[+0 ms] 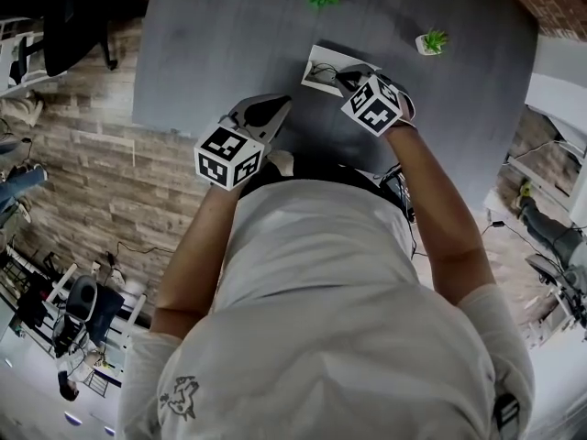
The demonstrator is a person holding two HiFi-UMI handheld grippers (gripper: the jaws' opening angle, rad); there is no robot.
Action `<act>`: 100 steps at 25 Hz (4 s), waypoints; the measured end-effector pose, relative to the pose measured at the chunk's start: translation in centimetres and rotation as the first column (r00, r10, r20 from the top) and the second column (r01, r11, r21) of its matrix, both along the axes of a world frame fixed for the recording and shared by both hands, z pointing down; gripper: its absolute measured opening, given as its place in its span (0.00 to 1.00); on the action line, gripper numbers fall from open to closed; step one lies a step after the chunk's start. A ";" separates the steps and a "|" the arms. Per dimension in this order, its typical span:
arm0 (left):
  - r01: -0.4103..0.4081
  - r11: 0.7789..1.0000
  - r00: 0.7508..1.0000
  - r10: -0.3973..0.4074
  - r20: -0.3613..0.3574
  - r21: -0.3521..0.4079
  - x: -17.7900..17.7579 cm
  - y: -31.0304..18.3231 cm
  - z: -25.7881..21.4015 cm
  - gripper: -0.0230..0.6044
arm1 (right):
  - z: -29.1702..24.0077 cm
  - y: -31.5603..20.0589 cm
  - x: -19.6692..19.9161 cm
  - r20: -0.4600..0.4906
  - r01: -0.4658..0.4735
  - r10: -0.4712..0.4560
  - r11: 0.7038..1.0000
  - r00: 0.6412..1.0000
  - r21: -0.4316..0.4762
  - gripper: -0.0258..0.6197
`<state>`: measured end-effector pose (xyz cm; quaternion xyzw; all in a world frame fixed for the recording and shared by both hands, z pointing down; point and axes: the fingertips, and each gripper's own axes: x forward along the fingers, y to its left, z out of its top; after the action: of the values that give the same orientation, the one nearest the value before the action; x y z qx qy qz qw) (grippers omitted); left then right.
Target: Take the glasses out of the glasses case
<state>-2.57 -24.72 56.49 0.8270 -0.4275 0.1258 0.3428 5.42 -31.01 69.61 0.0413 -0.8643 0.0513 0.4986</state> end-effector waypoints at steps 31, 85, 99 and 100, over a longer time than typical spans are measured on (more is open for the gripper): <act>-0.173 0.967 0.985 0.174 0.008 0.187 -3.8 4.0 -8.3 0.05 | -13.9 3.1 -0.4 0.188 -0.325 0.298 0.937 0.936 0.132 0.06; -0.253 0.883 0.965 0.261 0.036 0.396 4.0 20.1 -17.5 0.06 | -31.8 25.3 9.8 0.653 -0.616 0.403 0.778 0.642 0.125 0.06; -0.203 0.896 0.979 0.191 0.070 0.396 10.2 27.0 -18.4 0.05 | -31.0 30.9 15.8 0.675 -0.547 0.361 0.833 0.643 0.076 0.06; -0.201 0.897 0.979 0.189 0.070 0.393 10.3 27.6 -18.4 0.05 | -31.0 31.3 15.9 0.676 -0.546 0.361 0.834 0.642 0.073 0.06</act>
<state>7.75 2.86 38.08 0.9160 -0.3643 0.0824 0.1464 21.36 0.31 38.65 0.3066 -0.9398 0.0680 0.1350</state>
